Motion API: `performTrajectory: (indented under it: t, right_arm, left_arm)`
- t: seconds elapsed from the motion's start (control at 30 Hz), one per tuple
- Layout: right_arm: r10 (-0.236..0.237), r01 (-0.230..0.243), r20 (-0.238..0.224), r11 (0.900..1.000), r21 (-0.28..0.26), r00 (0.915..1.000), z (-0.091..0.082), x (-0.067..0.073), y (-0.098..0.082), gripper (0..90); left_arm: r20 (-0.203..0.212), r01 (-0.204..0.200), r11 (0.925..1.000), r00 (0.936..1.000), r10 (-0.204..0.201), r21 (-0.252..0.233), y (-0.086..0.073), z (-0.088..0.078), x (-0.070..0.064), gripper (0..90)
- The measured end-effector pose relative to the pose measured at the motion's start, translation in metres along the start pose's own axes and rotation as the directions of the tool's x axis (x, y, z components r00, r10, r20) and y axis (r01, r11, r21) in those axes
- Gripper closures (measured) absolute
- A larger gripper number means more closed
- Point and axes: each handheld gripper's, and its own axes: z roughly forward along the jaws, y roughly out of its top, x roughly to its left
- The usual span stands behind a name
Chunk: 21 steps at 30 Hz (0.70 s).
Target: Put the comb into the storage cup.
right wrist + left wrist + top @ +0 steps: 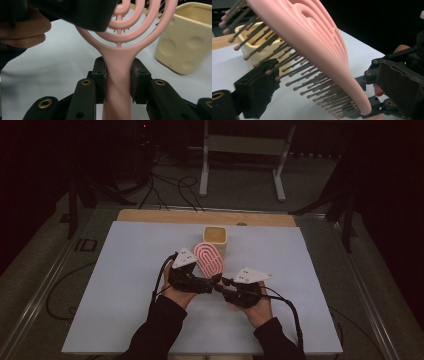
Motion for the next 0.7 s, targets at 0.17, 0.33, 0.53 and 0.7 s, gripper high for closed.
performTrajectory:
  t: [0.17, 0.33, 0.53, 0.7]
  right_arm:
    - [-0.002, 0.002, 0.001, 1.0, 0.002, 1.0, 0.0009, 0.0018, 0.0002, 69.8]
    - [-0.003, 0.003, 0.0, 1.0, 0.006, 1.0, 0.0014, 0.0026, -0.0001, 69.8]
    - [-0.007, 0.007, 0.003, 1.0, -0.001, 1.0, 0.0008, 0.0032, 0.0004, 69.8]
    - [-0.008, 0.008, 0.003, 1.0, -0.003, 1.0, 0.0003, 0.0032, 0.0007, 69.9]
  left_arm:
    - [-0.038, 0.009, 1.0, 0.9992, -0.009, -0.002, 0.0003, 0.0016, -0.0024, 18.4]
    - [-0.037, 0.032, 0.9995, 0.9988, -0.032, -0.004, 0.0002, 0.0029, -0.0027, 29.4]
    - [0.002, 0.059, 0.9982, 0.9983, -0.059, -0.014, 0.0, 0.0034, -0.0015, 47.7]
    - [0.028, 0.087, 0.9959, 0.9959, -0.087, -0.023, -0.0007, 0.0032, 0.0003, 54.5]
